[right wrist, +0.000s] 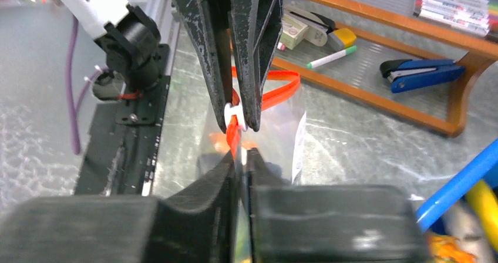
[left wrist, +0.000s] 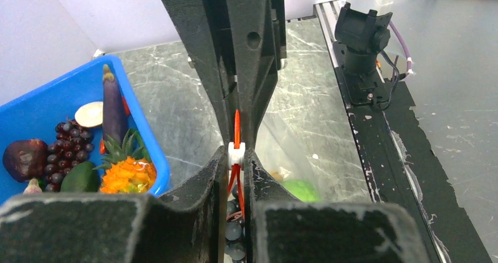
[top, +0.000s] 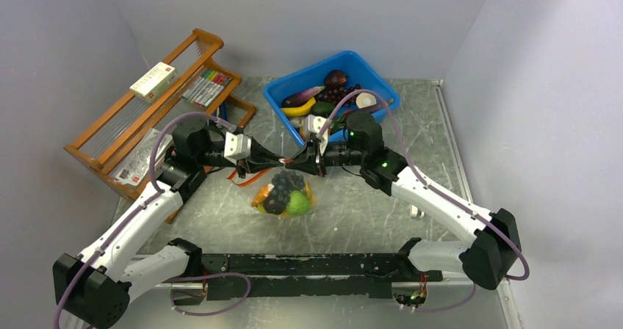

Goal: Place the food in the zip-top bag and seal the zipper
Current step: Zip the zipper food storage bag at the center of the board.

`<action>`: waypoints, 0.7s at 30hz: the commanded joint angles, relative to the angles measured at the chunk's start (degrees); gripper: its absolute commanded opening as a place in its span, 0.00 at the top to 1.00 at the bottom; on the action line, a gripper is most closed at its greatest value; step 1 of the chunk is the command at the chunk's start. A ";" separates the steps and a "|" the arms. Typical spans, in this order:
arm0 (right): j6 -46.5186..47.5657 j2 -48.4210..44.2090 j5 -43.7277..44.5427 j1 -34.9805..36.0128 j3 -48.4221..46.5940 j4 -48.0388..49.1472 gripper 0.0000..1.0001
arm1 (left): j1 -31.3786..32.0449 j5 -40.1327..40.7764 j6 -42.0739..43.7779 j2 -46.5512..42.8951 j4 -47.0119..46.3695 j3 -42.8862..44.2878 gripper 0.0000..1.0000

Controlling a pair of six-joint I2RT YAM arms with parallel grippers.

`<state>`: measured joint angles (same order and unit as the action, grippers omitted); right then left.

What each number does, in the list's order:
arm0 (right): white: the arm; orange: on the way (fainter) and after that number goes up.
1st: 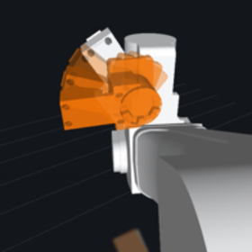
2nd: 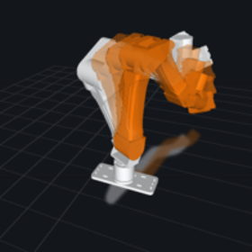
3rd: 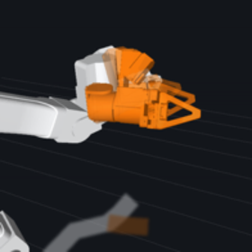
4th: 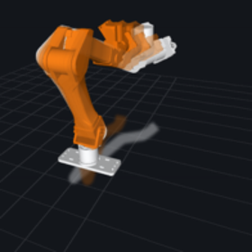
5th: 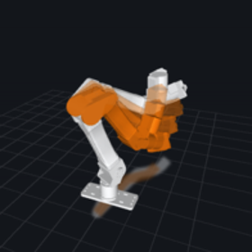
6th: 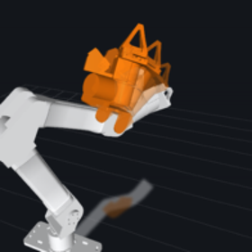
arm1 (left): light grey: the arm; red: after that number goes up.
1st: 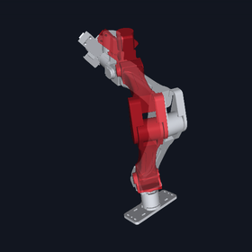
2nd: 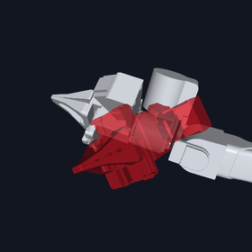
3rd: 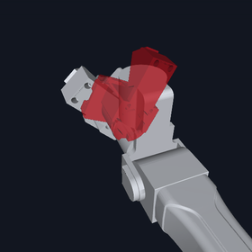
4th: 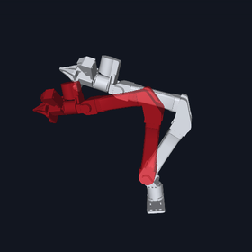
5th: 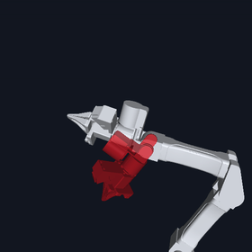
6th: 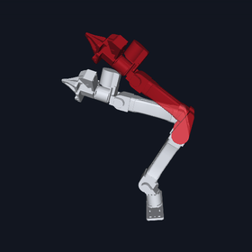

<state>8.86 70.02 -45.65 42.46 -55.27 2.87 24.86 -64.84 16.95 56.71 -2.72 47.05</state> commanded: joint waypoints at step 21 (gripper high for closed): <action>-3.41 -9.10 1.76 -1.29 1.65 7.10 1.00 | -0.17 1.01 1.80 -3.15 2.84 -0.85 0.93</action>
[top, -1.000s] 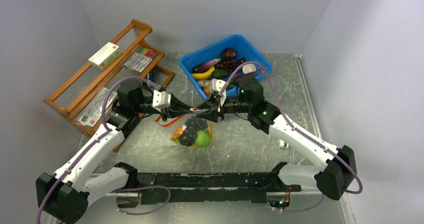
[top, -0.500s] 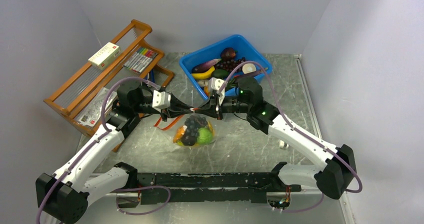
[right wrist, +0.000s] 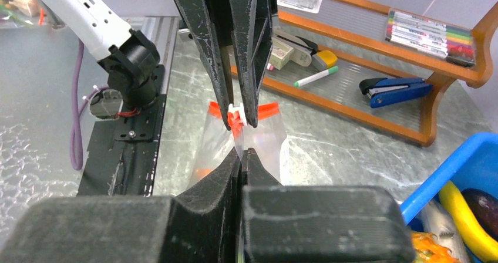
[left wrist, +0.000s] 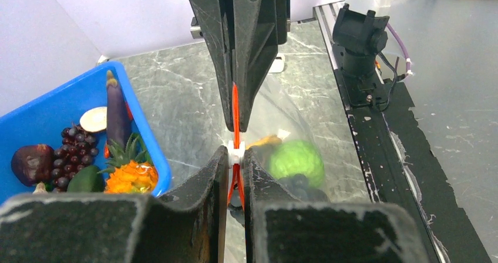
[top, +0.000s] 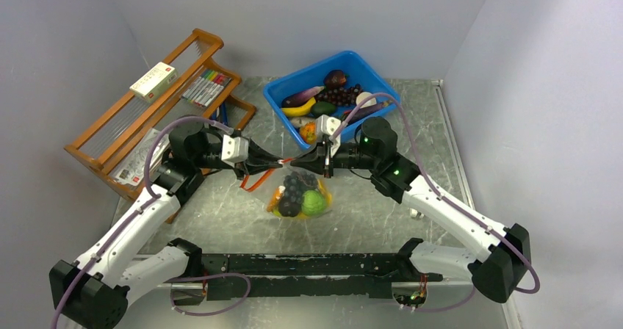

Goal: Place the food in the zip-top bag and seal the zipper
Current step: Zip the zipper food storage bag at the center of the board.

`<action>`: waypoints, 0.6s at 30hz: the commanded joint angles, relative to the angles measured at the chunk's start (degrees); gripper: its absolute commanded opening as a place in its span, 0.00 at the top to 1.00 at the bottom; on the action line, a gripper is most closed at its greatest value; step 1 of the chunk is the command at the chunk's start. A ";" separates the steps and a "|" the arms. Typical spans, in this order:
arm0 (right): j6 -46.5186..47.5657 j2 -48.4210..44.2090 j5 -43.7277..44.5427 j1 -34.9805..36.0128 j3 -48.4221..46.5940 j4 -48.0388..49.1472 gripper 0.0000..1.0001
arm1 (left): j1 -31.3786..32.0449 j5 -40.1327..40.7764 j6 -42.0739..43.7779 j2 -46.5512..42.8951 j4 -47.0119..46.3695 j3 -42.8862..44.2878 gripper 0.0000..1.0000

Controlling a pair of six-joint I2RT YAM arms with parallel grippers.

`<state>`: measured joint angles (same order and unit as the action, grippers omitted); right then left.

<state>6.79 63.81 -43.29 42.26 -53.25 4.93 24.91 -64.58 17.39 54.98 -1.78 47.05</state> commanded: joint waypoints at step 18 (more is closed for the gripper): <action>-2.68 -5.15 -4.33 -5.12 1.14 5.09 1.00 | -0.21 2.23 0.24 -3.42 1.58 -3.53 0.93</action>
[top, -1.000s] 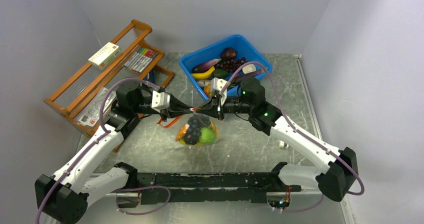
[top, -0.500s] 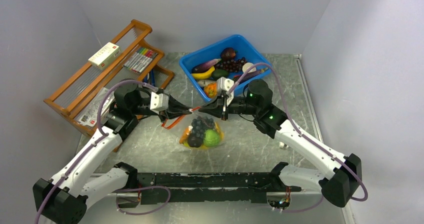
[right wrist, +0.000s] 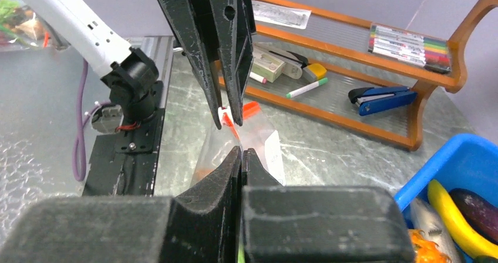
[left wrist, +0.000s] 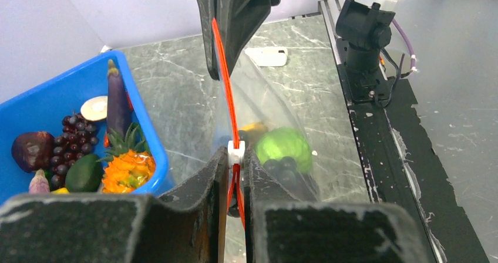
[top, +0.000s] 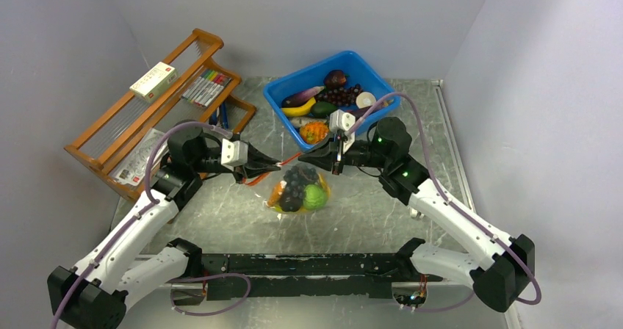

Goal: Place the food in the zip-top bag and seal the zipper
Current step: Zip the zipper food storage bag at the center of the board.

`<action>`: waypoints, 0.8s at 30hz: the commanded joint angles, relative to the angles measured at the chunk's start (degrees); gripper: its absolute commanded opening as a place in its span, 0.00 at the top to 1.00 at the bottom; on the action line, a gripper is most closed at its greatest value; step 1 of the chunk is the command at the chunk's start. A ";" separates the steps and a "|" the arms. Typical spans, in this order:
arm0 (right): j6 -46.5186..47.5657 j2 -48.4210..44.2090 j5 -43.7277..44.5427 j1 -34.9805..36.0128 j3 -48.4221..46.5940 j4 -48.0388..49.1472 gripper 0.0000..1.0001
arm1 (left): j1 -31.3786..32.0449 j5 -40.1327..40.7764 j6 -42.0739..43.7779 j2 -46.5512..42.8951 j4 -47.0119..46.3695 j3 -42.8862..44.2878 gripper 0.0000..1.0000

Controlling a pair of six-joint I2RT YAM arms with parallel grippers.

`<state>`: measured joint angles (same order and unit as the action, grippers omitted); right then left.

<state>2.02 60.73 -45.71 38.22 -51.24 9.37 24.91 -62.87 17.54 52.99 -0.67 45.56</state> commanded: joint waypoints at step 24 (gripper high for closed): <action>0.79 3.84 -3.01 3.67 -1.78 0.54 0.59 | -0.21 -2.43 -4.61 -0.47 -2.59 -0.97 0.93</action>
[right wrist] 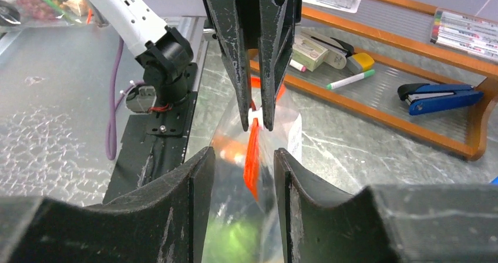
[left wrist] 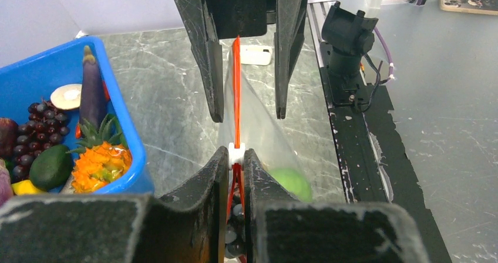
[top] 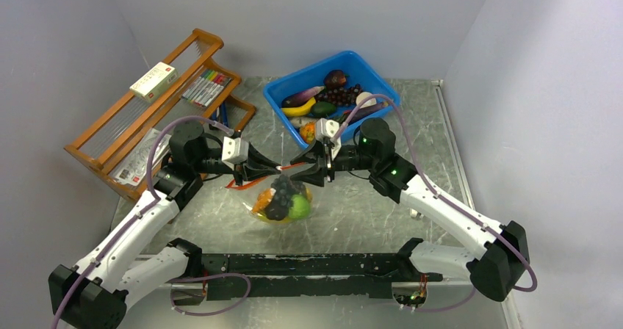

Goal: Place the food in the zip-top bag and seal the zipper
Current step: Zip the zipper food storage bag at the center of the board.

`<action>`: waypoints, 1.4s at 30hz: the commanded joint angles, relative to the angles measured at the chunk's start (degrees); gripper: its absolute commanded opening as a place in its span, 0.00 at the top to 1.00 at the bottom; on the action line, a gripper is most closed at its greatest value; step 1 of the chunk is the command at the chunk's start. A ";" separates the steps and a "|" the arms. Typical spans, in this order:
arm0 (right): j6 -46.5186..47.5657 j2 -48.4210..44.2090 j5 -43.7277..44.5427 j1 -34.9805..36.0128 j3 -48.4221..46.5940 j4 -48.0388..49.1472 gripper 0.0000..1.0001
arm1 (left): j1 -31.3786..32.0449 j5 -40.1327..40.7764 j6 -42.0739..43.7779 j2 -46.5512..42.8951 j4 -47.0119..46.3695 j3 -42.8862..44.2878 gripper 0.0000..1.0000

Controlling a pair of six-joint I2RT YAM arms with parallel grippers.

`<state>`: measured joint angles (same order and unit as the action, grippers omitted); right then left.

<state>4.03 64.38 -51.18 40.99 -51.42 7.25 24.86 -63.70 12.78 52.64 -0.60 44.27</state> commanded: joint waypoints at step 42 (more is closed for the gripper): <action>8.38 -6.04 14.16 -4.92 -4.39 -9.12 1.00 | -0.17 3.03 4.54 -3.53 5.97 -0.13 0.93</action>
<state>10.90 59.88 -41.43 38.11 -53.52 0.30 24.86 -60.71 15.81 50.72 2.87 44.25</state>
